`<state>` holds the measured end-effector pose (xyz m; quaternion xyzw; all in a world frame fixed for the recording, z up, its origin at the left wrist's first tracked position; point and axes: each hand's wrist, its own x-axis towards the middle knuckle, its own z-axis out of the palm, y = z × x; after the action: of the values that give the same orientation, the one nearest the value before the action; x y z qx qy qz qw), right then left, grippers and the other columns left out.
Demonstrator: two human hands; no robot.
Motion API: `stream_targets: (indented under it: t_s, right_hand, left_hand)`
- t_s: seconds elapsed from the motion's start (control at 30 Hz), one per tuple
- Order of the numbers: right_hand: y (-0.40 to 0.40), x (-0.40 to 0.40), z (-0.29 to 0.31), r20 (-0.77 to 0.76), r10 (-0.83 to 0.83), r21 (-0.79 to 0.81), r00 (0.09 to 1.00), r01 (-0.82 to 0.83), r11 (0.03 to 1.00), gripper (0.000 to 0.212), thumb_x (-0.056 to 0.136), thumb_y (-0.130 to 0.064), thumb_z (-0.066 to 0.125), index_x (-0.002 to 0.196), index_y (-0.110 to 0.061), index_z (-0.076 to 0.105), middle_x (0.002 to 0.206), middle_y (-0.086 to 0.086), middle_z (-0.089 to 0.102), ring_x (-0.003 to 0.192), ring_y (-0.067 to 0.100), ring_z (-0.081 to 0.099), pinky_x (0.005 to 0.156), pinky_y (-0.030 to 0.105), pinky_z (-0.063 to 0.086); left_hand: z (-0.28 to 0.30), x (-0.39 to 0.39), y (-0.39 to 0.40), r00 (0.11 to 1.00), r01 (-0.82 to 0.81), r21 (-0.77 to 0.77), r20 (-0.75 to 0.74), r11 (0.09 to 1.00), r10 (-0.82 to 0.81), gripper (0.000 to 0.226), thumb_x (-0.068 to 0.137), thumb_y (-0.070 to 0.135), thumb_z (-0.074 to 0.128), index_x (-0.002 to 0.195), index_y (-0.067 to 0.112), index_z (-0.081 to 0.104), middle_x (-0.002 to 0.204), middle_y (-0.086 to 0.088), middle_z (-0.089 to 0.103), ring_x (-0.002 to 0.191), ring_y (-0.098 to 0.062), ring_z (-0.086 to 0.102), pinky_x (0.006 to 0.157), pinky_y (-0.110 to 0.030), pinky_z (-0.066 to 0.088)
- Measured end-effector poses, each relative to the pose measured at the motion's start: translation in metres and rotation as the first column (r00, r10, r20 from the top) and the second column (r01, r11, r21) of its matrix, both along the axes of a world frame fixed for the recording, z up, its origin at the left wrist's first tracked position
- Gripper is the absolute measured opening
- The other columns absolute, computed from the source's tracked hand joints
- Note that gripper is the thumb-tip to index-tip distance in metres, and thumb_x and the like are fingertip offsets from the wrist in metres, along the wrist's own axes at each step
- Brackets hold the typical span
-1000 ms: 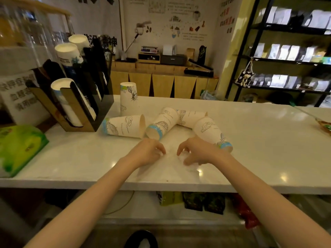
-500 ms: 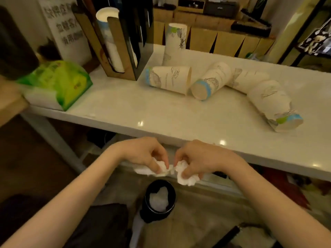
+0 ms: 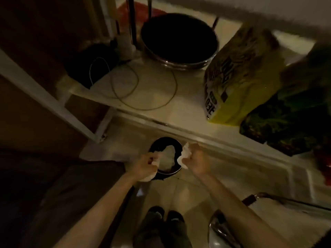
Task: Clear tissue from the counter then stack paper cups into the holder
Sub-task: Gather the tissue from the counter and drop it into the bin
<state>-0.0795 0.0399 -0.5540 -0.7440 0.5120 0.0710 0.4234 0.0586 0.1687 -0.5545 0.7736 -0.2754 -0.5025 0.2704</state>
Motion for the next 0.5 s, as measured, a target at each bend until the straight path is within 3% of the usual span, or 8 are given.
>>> stream_targets:
  t_s: [0.07, 0.13, 0.2, 0.27, 0.4, 0.5]
  right_hand:
    - [-0.001, -0.002, -0.058, -0.017, -0.047, 0.011, 0.999, 0.047, 0.999, 0.03, 0.079, -0.004, 0.061, 0.109, 0.003, 0.06, 0.106, 0.022, 0.067, 0.099, 0.035, 0.063, 0.074, 0.026, 0.049]
    - [-0.001, -0.002, -0.109, -0.032, -0.033, -0.005, 0.999, 0.033, 0.999, 0.035, 0.08, -0.006, 0.061, 0.114, -0.001, 0.057, 0.102, 0.013, 0.065, 0.097, 0.03, 0.063, 0.053, 0.006, 0.039]
    - [-0.001, 0.0, -0.162, -0.049, -0.022, -0.025, 0.999, 0.02, 0.999, 0.036, 0.082, -0.008, 0.06, 0.117, -0.005, 0.056, 0.105, 0.014, 0.065, 0.096, 0.029, 0.062, 0.049, 0.011, 0.034]
    - [-0.005, 0.004, -0.219, -0.04, -0.018, -0.037, 0.999, 0.016, 0.999, 0.036, 0.084, -0.009, 0.057, 0.12, -0.006, 0.055, 0.109, 0.018, 0.063, 0.097, 0.031, 0.061, 0.064, 0.021, 0.037]
    - [-0.011, 0.015, -0.301, -0.025, -0.066, -0.046, 0.998, 0.065, 0.997, 0.033, 0.087, -0.011, 0.054, 0.119, -0.005, 0.052, 0.111, 0.021, 0.063, 0.098, 0.033, 0.061, 0.072, 0.03, 0.046]
    - [-0.01, 0.023, -0.328, 0.021, -0.108, -0.021, 0.994, 0.109, 0.994, 0.038, 0.088, -0.012, 0.051, 0.124, -0.004, 0.042, 0.114, 0.02, 0.061, 0.101, 0.033, 0.061, 0.082, 0.039, 0.051]
  left_hand:
    - [-0.059, -0.002, -0.003, 0.998, -0.06, -0.003, 0.018, 0.998, 0.06, 0.034, 0.081, 0.007, 0.053, 0.115, 0.007, 0.05, 0.105, -0.015, 0.06, 0.104, -0.031, 0.058, 0.082, -0.039, 0.046]
    - [-0.113, -0.002, -0.009, 0.992, -0.092, 0.009, 0.091, 0.996, 0.091, 0.027, 0.08, 0.012, 0.058, 0.105, 0.004, 0.054, 0.096, -0.02, 0.063, 0.094, -0.032, 0.061, 0.073, -0.035, 0.044]
    - [-0.163, -0.004, -0.016, 0.984, -0.115, -0.01, 0.133, 0.993, 0.115, 0.024, 0.079, 0.011, 0.06, 0.1, 0.001, 0.057, 0.094, -0.019, 0.064, 0.093, -0.032, 0.06, 0.07, -0.031, 0.04]
    - [-0.217, -0.005, -0.026, 0.977, -0.134, -0.055, 0.159, 0.989, 0.141, 0.021, 0.082, 0.011, 0.059, 0.1, 0.0, 0.06, 0.1, -0.02, 0.065, 0.093, -0.029, 0.06, 0.069, -0.028, 0.037]
    - [-0.296, -0.009, -0.046, 0.961, -0.232, -0.122, 0.125, 0.965, 0.247, 0.03, 0.085, 0.009, 0.054, 0.114, 0.001, 0.054, 0.112, -0.02, 0.063, 0.106, -0.032, 0.057, 0.075, -0.024, 0.036]
    - [-0.33, -0.013, -0.056, 0.973, -0.214, -0.127, 0.063, 0.969, 0.223, 0.044, 0.086, 0.013, 0.054, 0.128, 0.006, 0.042, 0.119, -0.019, 0.059, 0.11, -0.031, 0.055, 0.078, -0.022, 0.036]
